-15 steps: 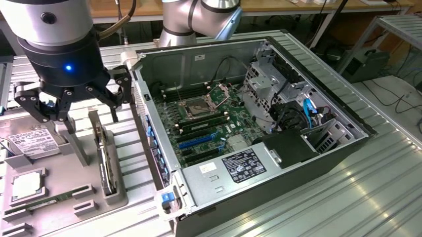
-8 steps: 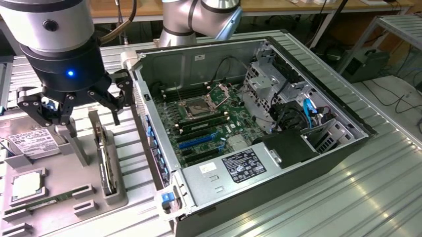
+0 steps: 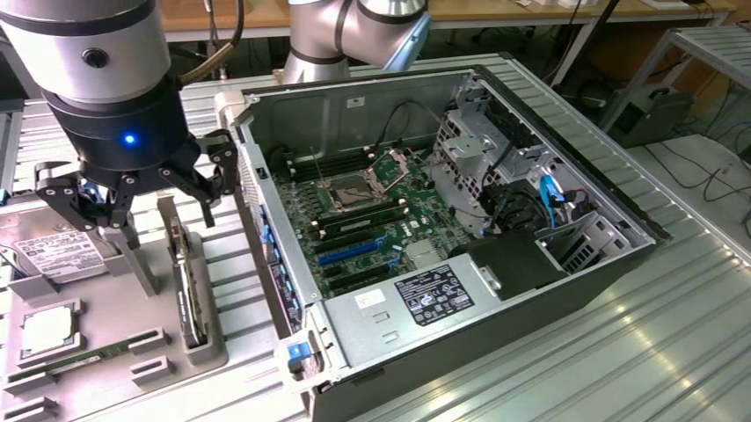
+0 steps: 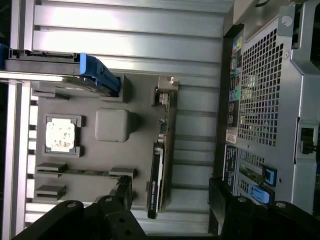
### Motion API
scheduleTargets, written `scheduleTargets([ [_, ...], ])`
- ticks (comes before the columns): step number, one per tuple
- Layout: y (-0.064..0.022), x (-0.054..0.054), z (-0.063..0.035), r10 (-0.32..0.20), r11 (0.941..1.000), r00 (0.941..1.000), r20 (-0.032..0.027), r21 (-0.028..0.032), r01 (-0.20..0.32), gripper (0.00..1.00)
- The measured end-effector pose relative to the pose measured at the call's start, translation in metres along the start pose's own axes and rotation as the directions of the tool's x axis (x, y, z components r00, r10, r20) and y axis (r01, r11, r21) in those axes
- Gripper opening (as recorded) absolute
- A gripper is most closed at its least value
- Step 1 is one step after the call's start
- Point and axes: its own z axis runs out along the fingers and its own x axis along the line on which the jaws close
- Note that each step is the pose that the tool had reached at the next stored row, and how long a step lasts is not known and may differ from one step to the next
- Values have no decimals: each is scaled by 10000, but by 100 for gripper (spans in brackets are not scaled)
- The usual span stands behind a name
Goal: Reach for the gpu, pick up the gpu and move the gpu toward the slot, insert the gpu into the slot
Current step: 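Pick up the gpu and move the gpu toward the slot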
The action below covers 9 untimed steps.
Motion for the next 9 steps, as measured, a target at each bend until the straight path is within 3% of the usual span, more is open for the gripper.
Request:
scheduleTargets([
  [9,29,-1,139,1,10000,10000,2,-1,-1,72],
])
